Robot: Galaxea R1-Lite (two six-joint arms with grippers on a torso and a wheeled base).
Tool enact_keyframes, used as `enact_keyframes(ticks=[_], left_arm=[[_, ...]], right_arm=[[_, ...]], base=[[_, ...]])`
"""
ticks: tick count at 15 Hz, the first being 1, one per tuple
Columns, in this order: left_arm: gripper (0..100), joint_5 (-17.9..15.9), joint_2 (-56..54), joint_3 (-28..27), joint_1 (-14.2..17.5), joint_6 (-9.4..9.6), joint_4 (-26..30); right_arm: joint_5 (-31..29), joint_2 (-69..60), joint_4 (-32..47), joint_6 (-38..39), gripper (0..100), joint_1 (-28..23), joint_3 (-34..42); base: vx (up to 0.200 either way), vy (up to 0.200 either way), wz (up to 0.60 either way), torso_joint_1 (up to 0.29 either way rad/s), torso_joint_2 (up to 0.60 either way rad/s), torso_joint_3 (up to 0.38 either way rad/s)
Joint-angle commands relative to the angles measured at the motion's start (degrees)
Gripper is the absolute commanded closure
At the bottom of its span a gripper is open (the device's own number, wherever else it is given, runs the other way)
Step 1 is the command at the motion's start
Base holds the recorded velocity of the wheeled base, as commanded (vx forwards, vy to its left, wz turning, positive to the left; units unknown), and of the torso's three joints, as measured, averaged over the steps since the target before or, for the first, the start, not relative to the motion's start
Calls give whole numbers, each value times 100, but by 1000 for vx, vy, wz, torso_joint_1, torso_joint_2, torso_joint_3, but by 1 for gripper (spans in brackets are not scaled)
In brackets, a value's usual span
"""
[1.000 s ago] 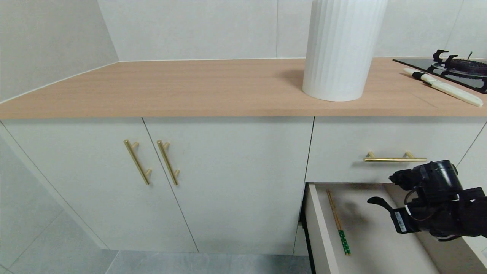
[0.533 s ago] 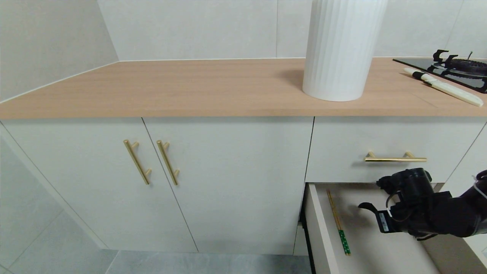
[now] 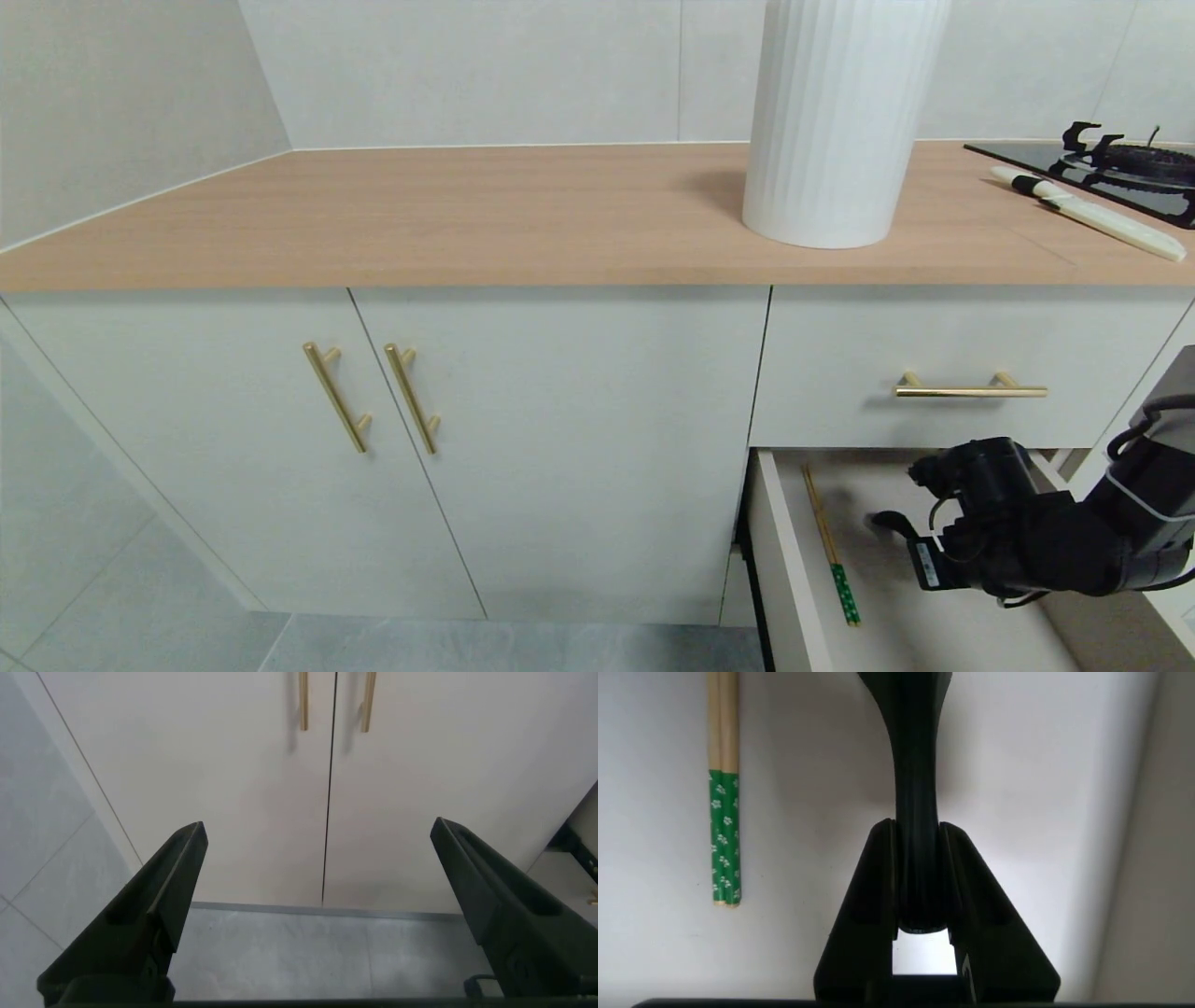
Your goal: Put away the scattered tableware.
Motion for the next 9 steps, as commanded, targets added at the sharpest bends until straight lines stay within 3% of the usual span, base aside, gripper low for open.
enact_keyframes(ticks=[1,5,6,9], left_arm=[[0,2,2,0,2,-2,-2],[0,2,2,0,2,-2,-2],[0,2,2,0,2,-2,-2],[0,2,2,0,2,-2,-2]], right_arm=[[1,82,-18,-1,100,3,-1],[1,82,-35,8,100,-32,-10],[1,82,-62,8,0,-32,-1],[1,73,-62,8,0,-32,-10]], base=[[0,0,0,0,0,0],[0,0,0,0,0,0],[0,0,0,0,0,0],[0,0,0,0,0,0]])
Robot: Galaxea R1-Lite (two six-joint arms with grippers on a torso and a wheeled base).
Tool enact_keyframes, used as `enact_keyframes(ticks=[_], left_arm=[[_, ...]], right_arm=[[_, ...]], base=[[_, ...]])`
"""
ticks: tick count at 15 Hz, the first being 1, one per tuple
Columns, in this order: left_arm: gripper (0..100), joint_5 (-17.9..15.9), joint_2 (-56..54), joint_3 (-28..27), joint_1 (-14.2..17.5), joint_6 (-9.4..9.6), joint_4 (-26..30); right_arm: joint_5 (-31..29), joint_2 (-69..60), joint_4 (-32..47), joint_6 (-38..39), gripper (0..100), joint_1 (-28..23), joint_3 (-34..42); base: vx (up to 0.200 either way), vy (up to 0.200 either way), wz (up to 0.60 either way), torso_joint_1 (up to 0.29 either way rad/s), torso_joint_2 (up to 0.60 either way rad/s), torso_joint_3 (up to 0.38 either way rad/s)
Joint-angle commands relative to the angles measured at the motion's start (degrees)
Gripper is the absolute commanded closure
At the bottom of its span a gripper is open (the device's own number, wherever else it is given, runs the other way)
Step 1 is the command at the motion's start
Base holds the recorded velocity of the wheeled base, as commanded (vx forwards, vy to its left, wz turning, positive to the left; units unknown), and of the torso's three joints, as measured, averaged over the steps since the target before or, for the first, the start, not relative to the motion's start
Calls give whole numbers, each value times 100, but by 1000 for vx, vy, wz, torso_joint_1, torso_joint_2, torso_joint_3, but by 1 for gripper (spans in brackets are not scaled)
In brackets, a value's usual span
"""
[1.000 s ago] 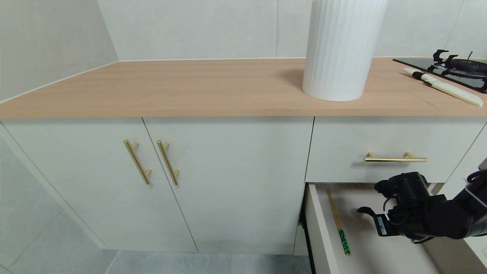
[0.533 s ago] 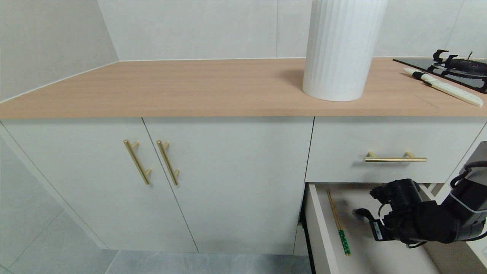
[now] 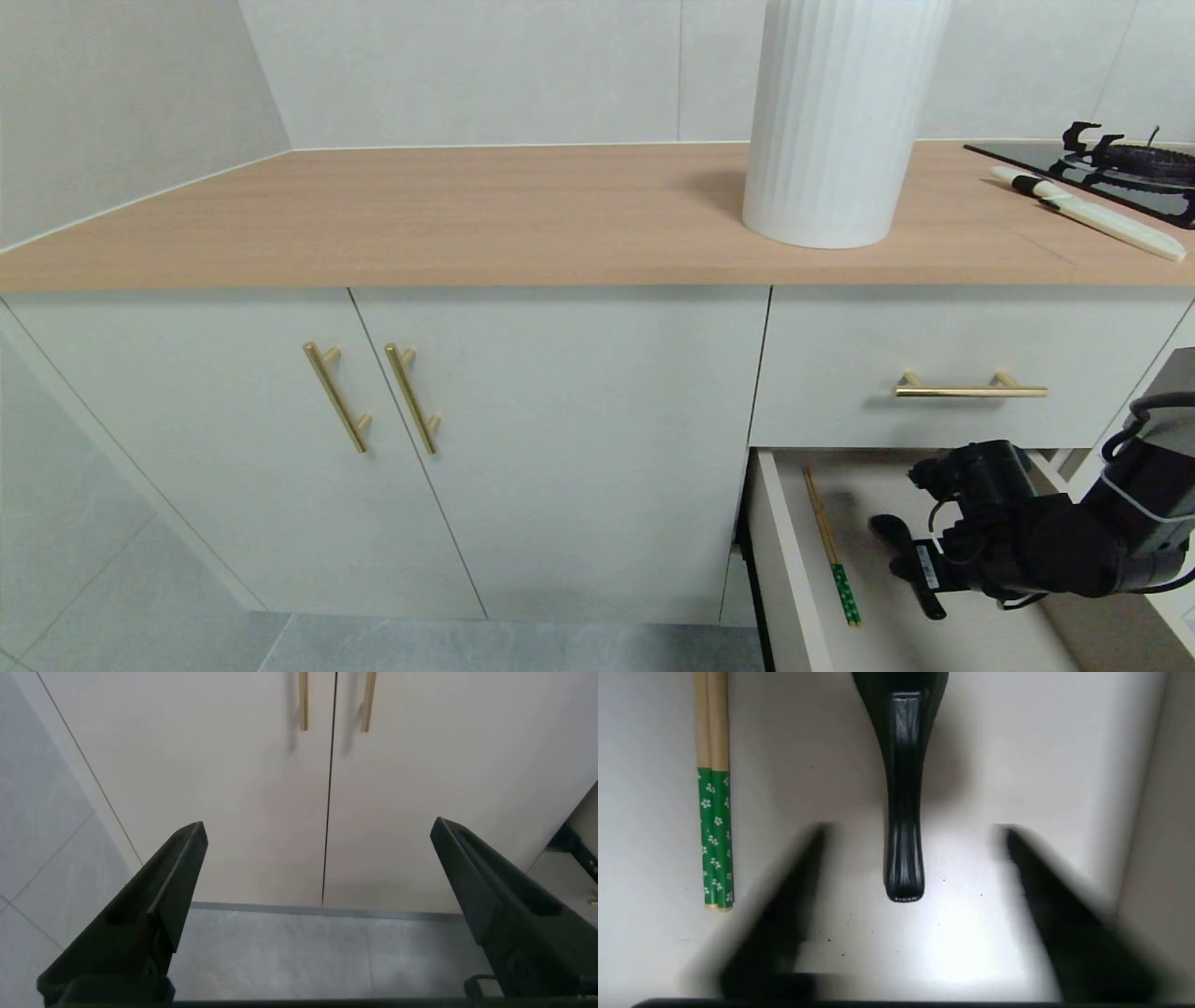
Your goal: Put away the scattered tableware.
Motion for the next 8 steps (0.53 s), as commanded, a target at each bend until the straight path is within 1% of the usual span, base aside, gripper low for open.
enact_keyframes(ticks=[1,5,8], left_arm=[[0,2,2,0,2,-4,-2],[0,2,2,0,2,-4,-2],[0,2,2,0,2,-4,-2]], right_arm=[[-1,-30,-6,-1,0,1,0],[-19,-258,12,26,0,1,18],[140,-1181,82,43,0,1,229]], base=[[0,0,0,0,0,0],[0,0,0,0,0,0],[0,0,0,0,0,0]])
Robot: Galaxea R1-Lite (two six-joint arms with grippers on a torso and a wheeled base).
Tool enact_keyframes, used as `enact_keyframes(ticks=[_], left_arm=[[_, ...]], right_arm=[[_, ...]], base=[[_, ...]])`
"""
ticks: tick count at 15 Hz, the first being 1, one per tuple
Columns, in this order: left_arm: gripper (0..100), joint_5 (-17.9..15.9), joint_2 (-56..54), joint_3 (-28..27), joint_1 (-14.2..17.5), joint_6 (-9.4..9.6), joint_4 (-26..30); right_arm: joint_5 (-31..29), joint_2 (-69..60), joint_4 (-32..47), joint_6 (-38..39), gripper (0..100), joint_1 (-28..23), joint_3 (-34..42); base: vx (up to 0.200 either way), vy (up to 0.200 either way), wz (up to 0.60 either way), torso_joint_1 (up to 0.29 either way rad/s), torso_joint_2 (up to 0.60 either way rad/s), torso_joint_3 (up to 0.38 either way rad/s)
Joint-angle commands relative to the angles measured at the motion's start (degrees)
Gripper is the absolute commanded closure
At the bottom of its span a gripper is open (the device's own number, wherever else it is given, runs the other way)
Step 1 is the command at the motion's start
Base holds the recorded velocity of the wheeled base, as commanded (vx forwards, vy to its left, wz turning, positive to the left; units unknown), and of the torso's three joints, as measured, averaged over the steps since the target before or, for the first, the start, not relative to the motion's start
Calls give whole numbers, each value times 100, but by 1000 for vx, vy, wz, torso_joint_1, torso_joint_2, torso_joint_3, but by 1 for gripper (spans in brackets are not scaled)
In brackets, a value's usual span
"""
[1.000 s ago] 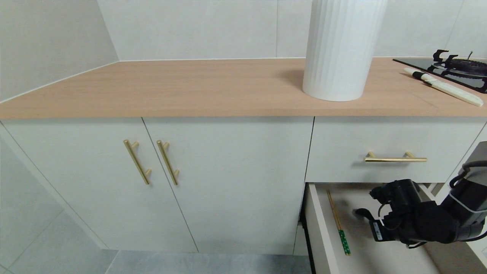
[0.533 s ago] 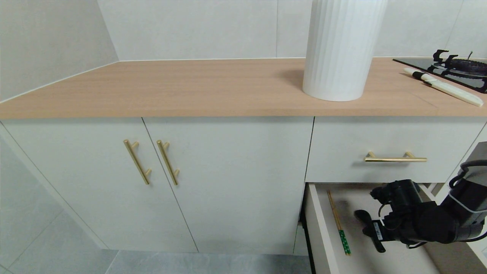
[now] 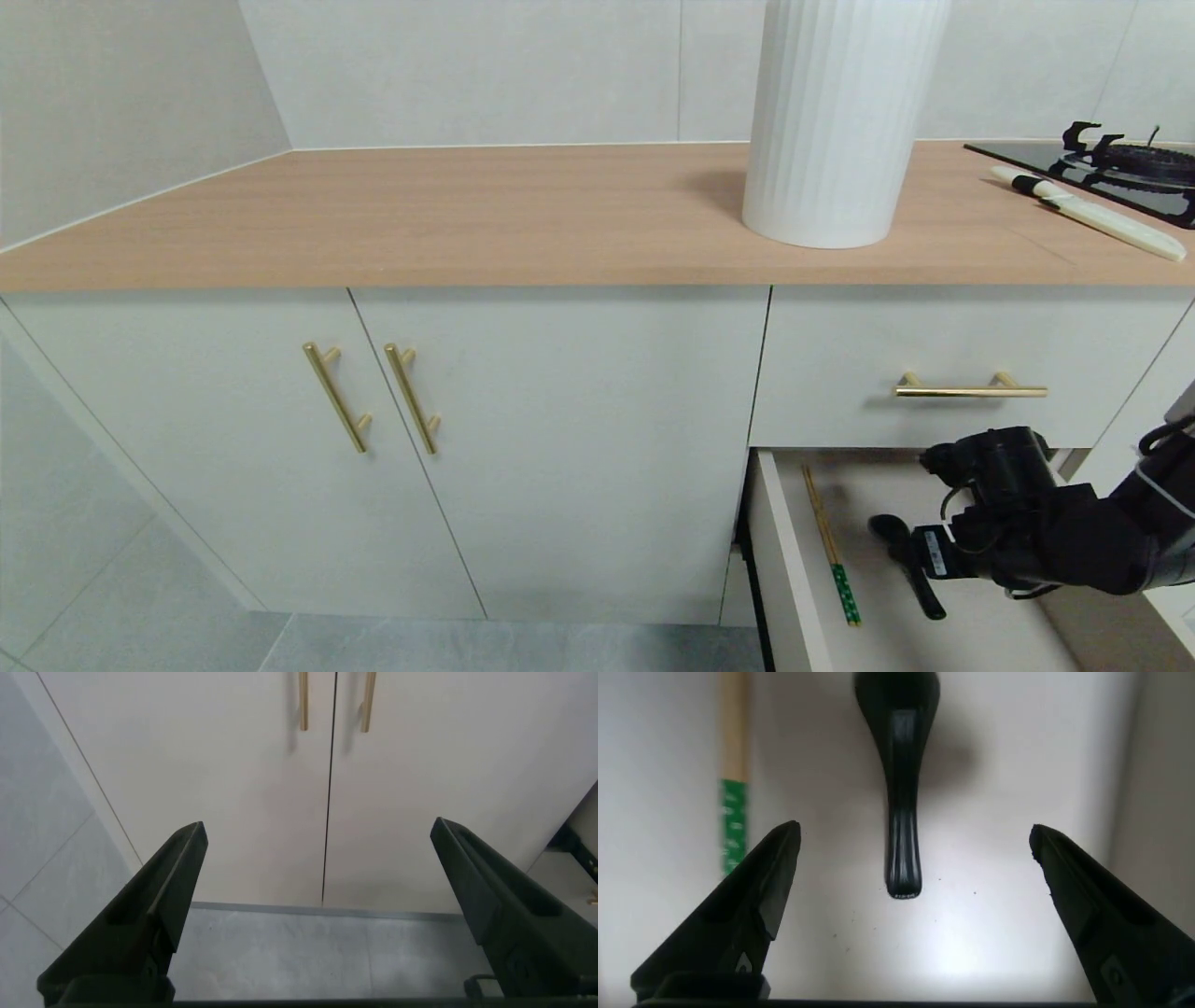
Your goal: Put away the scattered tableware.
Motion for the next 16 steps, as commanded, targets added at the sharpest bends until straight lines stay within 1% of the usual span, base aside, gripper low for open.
enact_keyframes(ticks=[1,3,5,7,8,9,10,11,13,16], left_arm=[[0,3,2,0,2,-2,-2],[0,3,2,0,2,-2,-2],[0,3,2,0,2,-2,-2],[0,3,2,0,2,-2,-2],[0,3,2,0,2,33,-2],[0,-5,2,0,2,156,-2],[0,-5,2,0,2,235,7],[0,3,2,0,2,191,7],[0,3,2,0,2,-37,-2],[0,3,2,0,2,-28,-2]], right_arm=[[69,-934,151,-7,0,4,129],[69,-1479,705,-24,0,21,68],[86,-2085,1522,-51,0,83,-73],[95,-2691,2480,-59,0,276,-310],[95,-2973,2964,-51,0,399,-451],[95,-3219,3368,-51,0,540,-565],[95,-3403,3596,-51,0,645,-609],[95,-3544,3675,-51,0,760,-609],[86,-3790,3807,-51,0,935,-600],[86,-3957,4009,-51,0,1050,-609]], base=[[0,0,0,0,0,0],[0,0,0,0,0,0],[0,0,0,0,0,0],[0,0,0,0,0,0],[0,0,0,0,0,0],[0,0,0,0,0,0],[0,0,0,0,0,0],[0,0,0,0,0,0],[0,0,0,0,0,0],[0,0,0,0,0,0]])
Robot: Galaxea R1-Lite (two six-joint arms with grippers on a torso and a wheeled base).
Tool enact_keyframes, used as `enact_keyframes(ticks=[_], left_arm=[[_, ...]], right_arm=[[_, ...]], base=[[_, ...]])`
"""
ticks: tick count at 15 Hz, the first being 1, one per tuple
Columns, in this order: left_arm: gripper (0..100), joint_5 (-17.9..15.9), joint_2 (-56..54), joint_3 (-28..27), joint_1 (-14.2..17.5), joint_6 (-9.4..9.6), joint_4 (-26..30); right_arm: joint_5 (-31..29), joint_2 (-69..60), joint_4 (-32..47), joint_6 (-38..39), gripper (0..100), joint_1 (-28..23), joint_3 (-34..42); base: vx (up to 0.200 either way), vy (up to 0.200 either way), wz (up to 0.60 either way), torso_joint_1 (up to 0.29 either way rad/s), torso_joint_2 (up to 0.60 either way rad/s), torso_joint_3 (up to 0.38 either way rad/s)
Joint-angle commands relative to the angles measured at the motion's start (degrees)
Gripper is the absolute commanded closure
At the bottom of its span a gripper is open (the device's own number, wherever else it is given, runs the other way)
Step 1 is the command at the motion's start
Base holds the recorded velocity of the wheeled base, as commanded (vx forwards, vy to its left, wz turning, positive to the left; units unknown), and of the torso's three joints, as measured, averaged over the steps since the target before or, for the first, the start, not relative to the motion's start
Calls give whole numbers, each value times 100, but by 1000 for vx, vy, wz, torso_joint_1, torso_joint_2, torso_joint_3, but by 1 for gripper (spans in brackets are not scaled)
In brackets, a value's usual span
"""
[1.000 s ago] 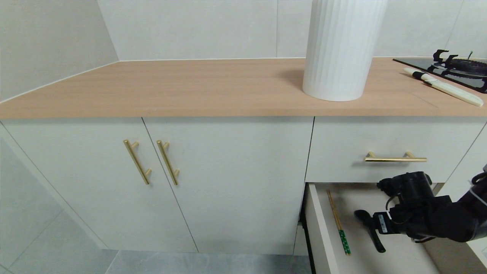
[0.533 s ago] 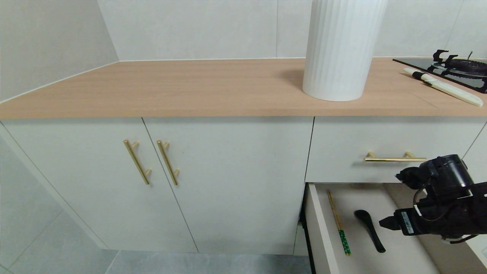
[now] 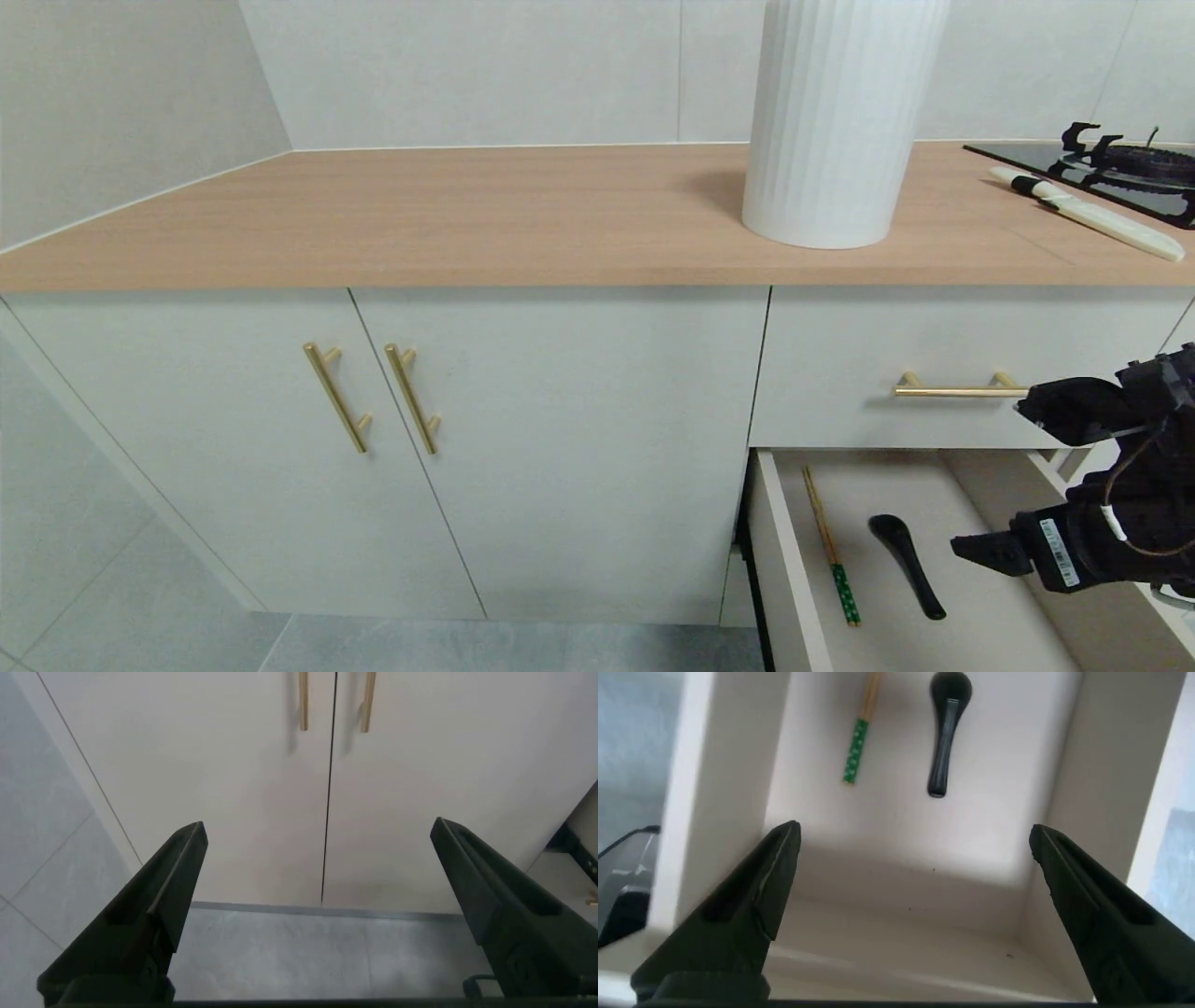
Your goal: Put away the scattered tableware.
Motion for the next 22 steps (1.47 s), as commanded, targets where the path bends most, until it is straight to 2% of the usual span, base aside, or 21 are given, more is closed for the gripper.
enact_keyframes(ticks=[1,2,11,14,16,22], left_arm=[[0,3,2,0,2,-6,-2],[0,3,2,0,2,-6,-2],[0,3,2,0,2,-15,-2],[0,3,2,0,2,-6,-2],[0,3,2,0,2,-6,-2],[0,3,2,0,2,-6,-2]], right_arm=[[-1,-220,6,2,0,55,-2],[-1,-282,15,-7,0,55,-2],[-1,-405,832,-200,0,275,-28],[7,-308,938,-306,0,380,33],[7,-44,1456,-306,0,503,7],[-1,439,2256,-288,0,881,-98]], base=[[0,0,0,0,0,0],[0,0,0,0,0,0],[-200,0,0,2,2,2],[0,0,0,0,0,0],[0,0,0,0,0,0],[0,0,0,0,0,0]])
